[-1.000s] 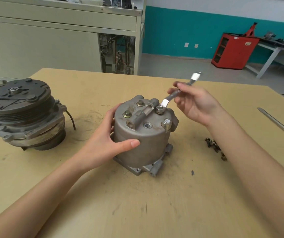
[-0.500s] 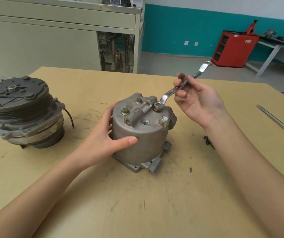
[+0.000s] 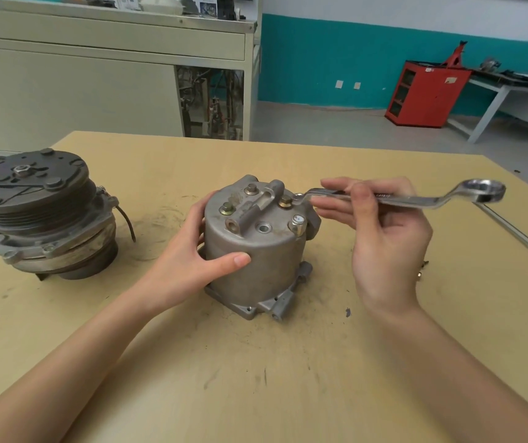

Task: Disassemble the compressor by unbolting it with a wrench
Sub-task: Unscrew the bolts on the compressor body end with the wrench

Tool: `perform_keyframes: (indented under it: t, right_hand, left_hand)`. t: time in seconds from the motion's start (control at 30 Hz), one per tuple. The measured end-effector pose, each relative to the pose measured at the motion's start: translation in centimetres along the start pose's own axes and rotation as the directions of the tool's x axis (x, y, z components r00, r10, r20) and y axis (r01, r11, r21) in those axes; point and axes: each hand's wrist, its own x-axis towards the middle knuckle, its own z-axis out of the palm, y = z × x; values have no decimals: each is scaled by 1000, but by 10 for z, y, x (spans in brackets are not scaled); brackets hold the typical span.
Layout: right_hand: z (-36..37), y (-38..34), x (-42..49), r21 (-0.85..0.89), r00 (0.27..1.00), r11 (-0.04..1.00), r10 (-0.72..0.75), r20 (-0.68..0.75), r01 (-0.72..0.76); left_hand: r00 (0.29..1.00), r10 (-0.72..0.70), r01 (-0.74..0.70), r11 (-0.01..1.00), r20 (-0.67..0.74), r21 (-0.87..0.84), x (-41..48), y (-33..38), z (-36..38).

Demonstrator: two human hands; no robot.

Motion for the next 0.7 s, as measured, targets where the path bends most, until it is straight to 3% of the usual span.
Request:
perform_keyframes:
  t: [0.2,0.53,0.63,0.7]
  right_hand:
    - [4,3,-5,40,999,998,-43,-12,43]
    - [0,2,-20,-34,992,999,40,121,-36]
    - [-10,7,-15,50,980,987,142,139,-151]
    - [-21,13,2,205,938,918,316,140,-340]
  left_hand:
    - [1000,-2,2,1000,-4,2,0,-1,-1]
    - [1000,1,-1,1000,-4,-8,0,-3,0]
    - [1000,-3,3,1000,-3,-16,0,-3,0]
    - [1000,-6,6,1000,-5,-15,-1,-3,0]
